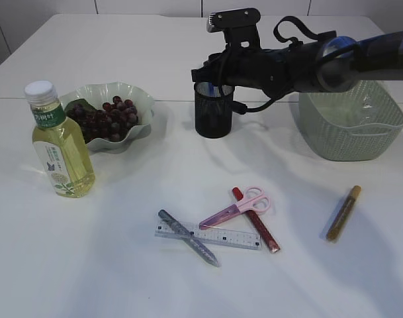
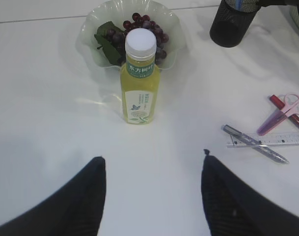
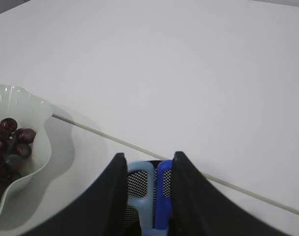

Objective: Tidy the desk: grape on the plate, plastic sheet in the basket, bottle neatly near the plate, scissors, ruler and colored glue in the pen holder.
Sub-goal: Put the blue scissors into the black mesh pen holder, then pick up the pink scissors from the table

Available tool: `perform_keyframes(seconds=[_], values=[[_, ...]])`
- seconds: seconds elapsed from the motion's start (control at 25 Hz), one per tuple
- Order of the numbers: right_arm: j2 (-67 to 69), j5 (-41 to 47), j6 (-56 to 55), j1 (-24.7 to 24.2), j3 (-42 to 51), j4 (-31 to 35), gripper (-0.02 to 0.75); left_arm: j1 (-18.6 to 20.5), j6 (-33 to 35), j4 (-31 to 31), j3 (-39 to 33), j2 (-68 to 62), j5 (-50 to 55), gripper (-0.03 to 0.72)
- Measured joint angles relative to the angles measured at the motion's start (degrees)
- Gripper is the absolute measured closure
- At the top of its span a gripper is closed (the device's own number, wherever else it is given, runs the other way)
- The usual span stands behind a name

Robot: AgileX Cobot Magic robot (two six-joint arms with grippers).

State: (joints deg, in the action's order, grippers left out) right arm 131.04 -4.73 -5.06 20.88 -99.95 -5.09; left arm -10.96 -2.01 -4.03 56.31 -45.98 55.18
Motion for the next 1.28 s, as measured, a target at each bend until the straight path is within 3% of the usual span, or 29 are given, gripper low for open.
perform_keyframes(seconds=[0.36,0.6,0.88,1.04,1.28], values=[[0.00,0.16,0.10,0.00,-0.09,0.00,0.476,0.00,0.00,0.00,0.00,0.00,0.00,0.246],[-0.68,6.72,0.10,0.00,-3.56,0.00,0.475,0.00,0.00,0.00,0.00,0.00,0.00,0.246],[-3.46,21.53,0.20,0.00,-9.40,1.35,0.475,0.00,0.00,0.00,0.00,0.00,-0.04,0.246],[-5.35,33.46,0.10,0.00,-13.61,5.70,0.475,0.00,0.00,-0.21,0.00,0.00,-0.13,0.246],[-6.22,53.47,-0.72,0.00,-20.59,7.10,0.475,0.00,4.55,-0.96,0.00,-0.69,-0.13,0.246]])
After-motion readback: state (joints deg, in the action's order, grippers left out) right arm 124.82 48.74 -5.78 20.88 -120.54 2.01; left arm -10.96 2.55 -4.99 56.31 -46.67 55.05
